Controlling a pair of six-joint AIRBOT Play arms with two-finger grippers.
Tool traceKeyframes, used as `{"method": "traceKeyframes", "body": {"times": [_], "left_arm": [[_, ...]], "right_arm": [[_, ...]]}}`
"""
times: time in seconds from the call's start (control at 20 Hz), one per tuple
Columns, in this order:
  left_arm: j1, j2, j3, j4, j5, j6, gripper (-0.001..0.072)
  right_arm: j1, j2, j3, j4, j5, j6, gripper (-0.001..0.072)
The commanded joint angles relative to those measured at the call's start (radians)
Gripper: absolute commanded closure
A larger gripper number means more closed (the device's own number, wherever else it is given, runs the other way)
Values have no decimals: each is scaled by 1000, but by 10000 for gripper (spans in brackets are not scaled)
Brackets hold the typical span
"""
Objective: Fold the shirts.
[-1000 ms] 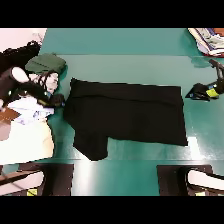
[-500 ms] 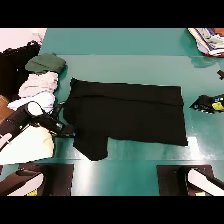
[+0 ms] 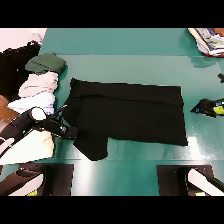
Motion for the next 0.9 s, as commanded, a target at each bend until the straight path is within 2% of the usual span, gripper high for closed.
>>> {"method": "traceKeyframes", "body": {"times": [0.0,0.05,0.1,0.2,0.25,0.35,0.65,0.7,0.75,0.85], "left_arm": [[0,19,38,-5,-35,1,683],[0,32,50,-5,-35,1,683],[0,41,61,-5,-34,0,683],[0,45,76,-7,-31,0,683],[0,45,77,-6,-30,0,683],[0,45,77,-6,-27,0,683],[0,45,77,-6,-23,-1,682],[0,45,77,-6,-23,-1,683],[0,45,77,-6,-24,0,682],[0,45,77,-3,-43,0,682]], "right_arm": [[-62,17,-103,-45,34,2,378],[-105,31,-163,-48,34,1,253],[-148,40,-216,-47,34,1,201],[-235,54,-319,-45,32,1,218],[-270,56,-365,-36,31,1,268],[-313,55,-438,-29,13,1,275],[-258,55,-505,-27,-72,2,290],[-238,55,-503,-27,-82,2,421],[-221,55,-497,-27,-93,2,489],[-187,55,-473,-29,-96,2,581]]}}
